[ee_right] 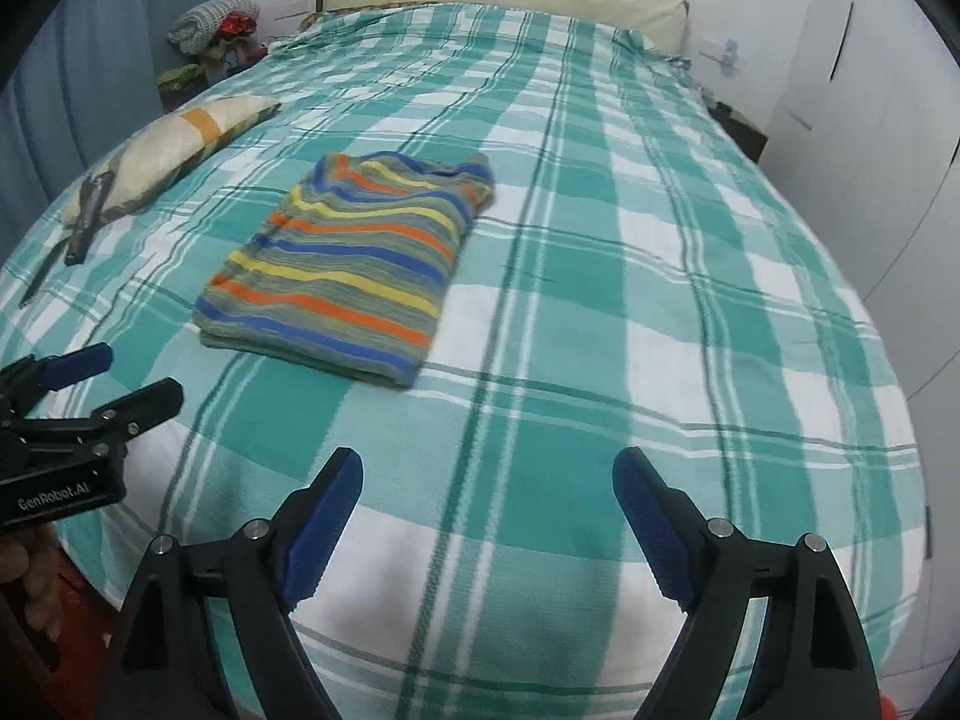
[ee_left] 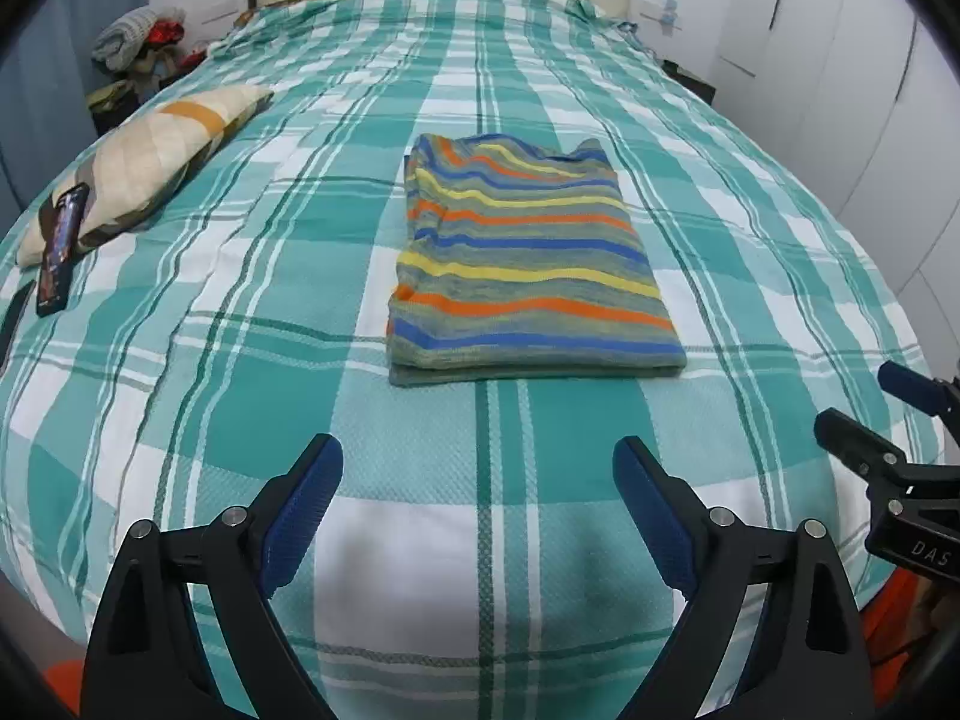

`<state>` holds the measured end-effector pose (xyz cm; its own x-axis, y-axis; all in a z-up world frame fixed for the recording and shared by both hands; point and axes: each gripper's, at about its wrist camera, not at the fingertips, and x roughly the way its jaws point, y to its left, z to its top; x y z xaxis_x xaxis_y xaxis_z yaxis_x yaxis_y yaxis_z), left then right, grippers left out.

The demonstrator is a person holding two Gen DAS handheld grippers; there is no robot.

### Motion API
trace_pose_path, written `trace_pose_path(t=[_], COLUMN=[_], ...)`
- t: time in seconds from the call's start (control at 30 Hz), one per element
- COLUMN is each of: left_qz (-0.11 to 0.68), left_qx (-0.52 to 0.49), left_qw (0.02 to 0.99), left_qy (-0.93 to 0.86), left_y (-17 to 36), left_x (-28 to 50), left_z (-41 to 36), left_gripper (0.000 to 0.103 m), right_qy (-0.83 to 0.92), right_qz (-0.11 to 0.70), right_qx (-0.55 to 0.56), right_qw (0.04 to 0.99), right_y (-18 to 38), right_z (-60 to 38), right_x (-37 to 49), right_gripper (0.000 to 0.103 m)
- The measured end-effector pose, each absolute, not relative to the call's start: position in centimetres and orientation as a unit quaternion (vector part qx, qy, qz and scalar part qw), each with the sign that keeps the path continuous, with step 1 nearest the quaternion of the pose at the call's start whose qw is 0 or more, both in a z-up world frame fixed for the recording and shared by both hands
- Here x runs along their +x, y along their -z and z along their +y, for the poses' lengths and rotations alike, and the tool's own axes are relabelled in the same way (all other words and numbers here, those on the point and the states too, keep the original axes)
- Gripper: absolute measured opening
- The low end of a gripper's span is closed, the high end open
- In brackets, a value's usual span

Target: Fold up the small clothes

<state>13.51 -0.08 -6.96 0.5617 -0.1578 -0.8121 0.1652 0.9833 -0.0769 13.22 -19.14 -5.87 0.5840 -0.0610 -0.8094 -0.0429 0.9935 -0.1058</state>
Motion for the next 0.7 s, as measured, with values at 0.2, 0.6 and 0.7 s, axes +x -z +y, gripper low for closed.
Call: trace_pose_path(t=[0.2,0.6,0.7], left_qz=[0.465,0.490,0.514], left_qx=[0.008,-0.108,-0.094], left_qw=[0.880,0.852,0.840], left_qy=[0.094,0.150,0.147], left_y=[7.1,8.5,11.3], left_x=[13.7,29.2,32.7], left_z=[-0.1,5.8,5.1], left_gripper=[0.094,0.096,0.092], right_qy=[0.005,-0.167,-0.190], right_qz=[0.451,0.427,0.458], right_qx=[-0.050,0.185,0.233], right_qw=[0.891,0.869,0.837], right_y=[5.7,8.4,11.1], right_z=[-19.8,-25.6,-25.7], right_x=[13.2,24.7,29.8], right_gripper=[0.085,0.085,0.075])
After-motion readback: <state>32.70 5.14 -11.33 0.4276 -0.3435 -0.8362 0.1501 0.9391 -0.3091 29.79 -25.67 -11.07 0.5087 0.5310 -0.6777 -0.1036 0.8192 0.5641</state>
